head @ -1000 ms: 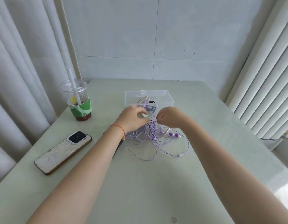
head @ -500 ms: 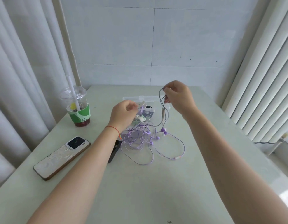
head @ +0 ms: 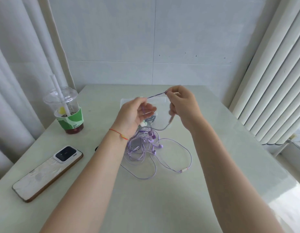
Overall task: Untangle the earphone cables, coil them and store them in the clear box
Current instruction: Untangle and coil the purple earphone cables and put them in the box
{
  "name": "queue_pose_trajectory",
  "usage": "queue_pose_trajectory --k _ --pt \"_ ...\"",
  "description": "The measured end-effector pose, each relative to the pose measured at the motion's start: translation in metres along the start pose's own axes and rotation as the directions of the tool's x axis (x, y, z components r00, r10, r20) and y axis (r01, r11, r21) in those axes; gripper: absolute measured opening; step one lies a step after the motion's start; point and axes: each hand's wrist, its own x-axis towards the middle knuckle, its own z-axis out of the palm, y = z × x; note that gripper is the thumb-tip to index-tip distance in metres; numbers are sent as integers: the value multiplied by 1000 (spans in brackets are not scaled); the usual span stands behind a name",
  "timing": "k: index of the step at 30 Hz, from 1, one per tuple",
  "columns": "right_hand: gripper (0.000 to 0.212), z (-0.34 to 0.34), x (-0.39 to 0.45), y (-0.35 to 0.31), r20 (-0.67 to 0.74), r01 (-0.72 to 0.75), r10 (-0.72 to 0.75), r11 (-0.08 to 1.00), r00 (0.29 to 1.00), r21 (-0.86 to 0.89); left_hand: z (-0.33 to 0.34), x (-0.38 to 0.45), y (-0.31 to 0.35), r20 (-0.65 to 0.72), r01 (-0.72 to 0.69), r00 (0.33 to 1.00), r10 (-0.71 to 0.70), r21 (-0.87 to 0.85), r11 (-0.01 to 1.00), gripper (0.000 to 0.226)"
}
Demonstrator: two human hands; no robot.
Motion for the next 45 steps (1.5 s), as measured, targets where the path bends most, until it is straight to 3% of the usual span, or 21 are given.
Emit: queue_pose_trajectory --k 2,3,5,8,11,13,15,17,19,21,23,26,29,32,34,37,39,40,42,44,45 --pt "10 -6 1 4 60 22 -13 989 998 -149 -6 -2 7 104 87 992 -72 -151 985 27" --pt "9 -8 2 6 93 33 -12 975 996 -219 -11 -1 9 126 107 988 -91 -134 985 26" --pt "9 -14 4 10 144 60 -5 924 990 -377 -22 3 11 104 72 991 -82 90 993 24" --pt "12 -22 7 15 117 55 1 879 993 -473 -36 -3 14 171 42 973 -152 521 853 29" --pt "26 -25 10 15 30 57 -49 878 998 -476 -32 -18 25 323 44 864 -387 717 696 35" --pt "32 -22 10 11 23 90 -91 859 996 -504 -27 -15 22 308 -57 904 -296 774 630 25" --pt "31 -19 6 5 57 80 -63 915 996 -396 -21 -6 14 185 -111 982 -41 740 664 18" --pt "27 -17 -2 -4 179 54 -16 977 984 -207 -15 1 7 64 -130 991 114 590 797 10" --pt "22 -15 -7 -9 334 58 -20 993 942 -105 -11 4 2 142 -200 979 143 585 786 26" --pt "27 -13 -10 -12 426 59 -40 998 904 -32 -10 5 -6 287 -247 955 80 613 750 40" --pt "40 -13 -9 -13 442 9 -59 993 895 115 -11 5 -14 309 -238 951 34 654 718 27" --pt "33 -13 -9 -17 430 -117 -37 937 902 328 -13 4 -21 252 -197 968 10 729 655 14" --pt "24 -10 -10 -19 389 -159 27 937 921 312 -12 4 -24 179 -137 984 14 695 706 24" --pt "21 -15 -6 -10 284 -124 99 990 954 70 -13 8 -22 40 -121 991 125 654 746 19" --pt "9 -23 -3 -5 186 -55 97 974 978 -219 -20 11 -15 -133 -112 962 240 608 786 17" --pt "7 -37 2 4 104 19 62 767 993 -642 -38 18 -8 -299 -116 876 380 632 766 14" --pt "4 -43 5 8 48 15 28 692 998 -722 -45 20 -7 -365 -83 854 371 607 790 10" --pt "6 -45 7 10 -6 -10 8 707 1000 -707 -46 20 -6 -385 -68 860 334 562 824 8" --pt "30 -46 7 8 -138 -106 40 854 990 -509 -43 18 -3 -387 -23 891 235 480 877 22" --pt "59 -44 3 -1 -194 -224 179 944 965 -243 -39 16 -2 -368 54 914 172 530 846 34" --pt "71 -43 2 -4 -176 -272 238 940 955 -205 -38 15 -2 -349 86 925 149 574 814 35"
